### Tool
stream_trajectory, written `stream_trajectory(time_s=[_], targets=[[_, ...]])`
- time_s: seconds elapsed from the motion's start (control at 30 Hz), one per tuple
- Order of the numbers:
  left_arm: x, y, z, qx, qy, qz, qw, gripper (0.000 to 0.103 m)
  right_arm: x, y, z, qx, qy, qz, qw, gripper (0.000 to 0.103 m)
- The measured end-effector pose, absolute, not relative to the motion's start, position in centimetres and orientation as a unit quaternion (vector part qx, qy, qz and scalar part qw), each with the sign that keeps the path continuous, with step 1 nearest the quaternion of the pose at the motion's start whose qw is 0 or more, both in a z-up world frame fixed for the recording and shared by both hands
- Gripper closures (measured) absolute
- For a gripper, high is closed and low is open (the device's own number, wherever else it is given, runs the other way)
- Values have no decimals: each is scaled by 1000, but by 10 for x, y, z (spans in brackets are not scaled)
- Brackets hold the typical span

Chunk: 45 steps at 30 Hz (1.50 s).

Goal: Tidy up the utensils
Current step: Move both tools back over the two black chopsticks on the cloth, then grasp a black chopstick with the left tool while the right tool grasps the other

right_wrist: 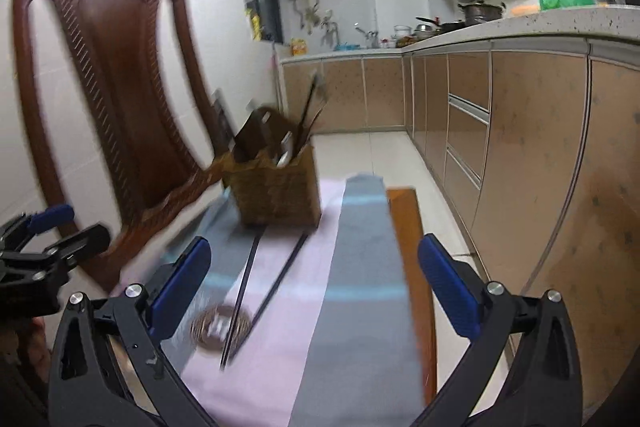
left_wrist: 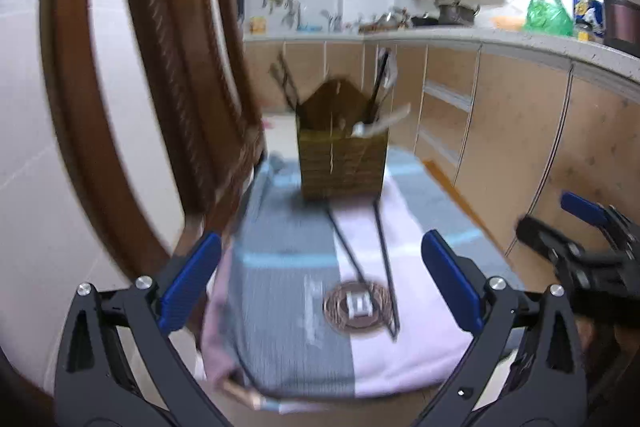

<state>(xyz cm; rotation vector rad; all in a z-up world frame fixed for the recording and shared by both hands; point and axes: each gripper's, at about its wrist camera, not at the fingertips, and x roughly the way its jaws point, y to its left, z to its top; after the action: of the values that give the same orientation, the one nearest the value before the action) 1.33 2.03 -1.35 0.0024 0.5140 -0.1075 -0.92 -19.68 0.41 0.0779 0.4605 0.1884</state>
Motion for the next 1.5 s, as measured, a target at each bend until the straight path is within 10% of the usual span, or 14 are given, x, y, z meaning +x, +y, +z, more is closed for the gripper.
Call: stream_trajectory(time_s=[0.9,1.33,1.5], targets=[[17,14,-45,-15,335,-90,938,4,-47,-194,-28,64,292,80,951,3],[177,-7,-48,-20,410,-91,907,4,76,-187,-19,34,315,72,946,3],[246,-13,-92,-36,469,-71,880,22,134,-206,-35,63,338,36,938,3]])
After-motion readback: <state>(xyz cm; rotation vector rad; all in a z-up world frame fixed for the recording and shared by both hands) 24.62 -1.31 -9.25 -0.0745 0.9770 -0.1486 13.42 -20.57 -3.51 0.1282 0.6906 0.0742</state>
